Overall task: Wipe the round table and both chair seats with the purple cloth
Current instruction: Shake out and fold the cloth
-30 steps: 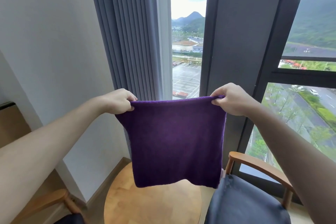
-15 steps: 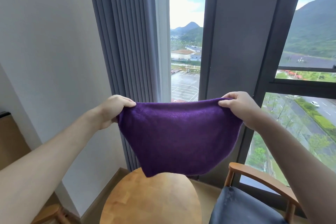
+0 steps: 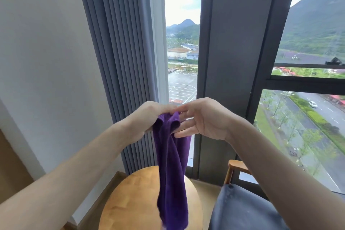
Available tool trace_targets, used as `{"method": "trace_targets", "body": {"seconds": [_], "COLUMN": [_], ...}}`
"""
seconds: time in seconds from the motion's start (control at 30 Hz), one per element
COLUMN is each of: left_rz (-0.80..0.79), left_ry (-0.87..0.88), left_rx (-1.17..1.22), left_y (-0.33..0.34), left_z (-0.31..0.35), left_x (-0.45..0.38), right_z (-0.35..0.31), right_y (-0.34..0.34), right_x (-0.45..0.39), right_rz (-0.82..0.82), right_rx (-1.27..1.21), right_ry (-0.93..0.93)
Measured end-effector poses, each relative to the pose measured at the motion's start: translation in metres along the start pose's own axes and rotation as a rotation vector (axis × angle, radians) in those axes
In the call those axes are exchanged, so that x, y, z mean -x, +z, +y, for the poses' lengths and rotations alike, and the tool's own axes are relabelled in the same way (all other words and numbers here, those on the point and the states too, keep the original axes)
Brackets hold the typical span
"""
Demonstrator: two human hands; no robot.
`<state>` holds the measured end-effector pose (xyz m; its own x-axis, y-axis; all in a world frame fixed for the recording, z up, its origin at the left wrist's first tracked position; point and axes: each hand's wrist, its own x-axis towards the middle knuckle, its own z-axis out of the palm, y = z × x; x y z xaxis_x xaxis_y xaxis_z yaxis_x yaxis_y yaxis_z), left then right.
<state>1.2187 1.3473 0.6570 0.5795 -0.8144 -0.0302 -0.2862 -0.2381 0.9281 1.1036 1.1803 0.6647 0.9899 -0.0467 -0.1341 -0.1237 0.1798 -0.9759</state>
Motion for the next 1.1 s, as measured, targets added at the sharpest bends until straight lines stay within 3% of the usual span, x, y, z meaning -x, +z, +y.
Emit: {"method": "trace_targets", "body": {"seconds": [0.13, 0.33, 0.43, 0.6, 0.77, 0.83, 0.97, 1.1], "left_rz": [-0.089, -0.007, -0.041, -0.12, -0.097, -0.091, -0.071, -0.083], "left_ry": [0.064, 0.173, 0.202, 0.228, 0.164, 0.154, 0.131, 0.087], "left_rx": [-0.165, -0.289, -0.318, -0.365, -0.275, -0.216, -0.174, -0.142], "left_y": [-0.003, -0.001, -0.004, 0.0, -0.006, -0.013, -0.037, -0.064], "left_z": [0.006, 0.009, 0.016, 0.014, -0.002, -0.007, -0.018, -0.026], "left_x": [0.008, 0.008, 0.012, 0.015, 0.019, 0.023, 0.037, 0.049], "right_z": [-0.002, -0.003, -0.001, 0.004, 0.029, 0.047, 0.052, 0.037], "right_y": [0.003, 0.009, 0.009, -0.01, -0.04, -0.04, -0.044, -0.039], "right_x": [0.006, 0.008, 0.011, 0.011, 0.008, 0.002, -0.004, 0.005], "right_rz": [-0.015, -0.001, 0.034, 0.34, 0.053, 0.012, 0.062, 0.038], "right_rx": [0.036, 0.171, 0.292, 0.637, 0.92, 1.012, 0.923, 0.65], "right_ry": [-0.043, -0.144, -0.255, -0.422, -0.073, -0.047, -0.177, -0.268]}}
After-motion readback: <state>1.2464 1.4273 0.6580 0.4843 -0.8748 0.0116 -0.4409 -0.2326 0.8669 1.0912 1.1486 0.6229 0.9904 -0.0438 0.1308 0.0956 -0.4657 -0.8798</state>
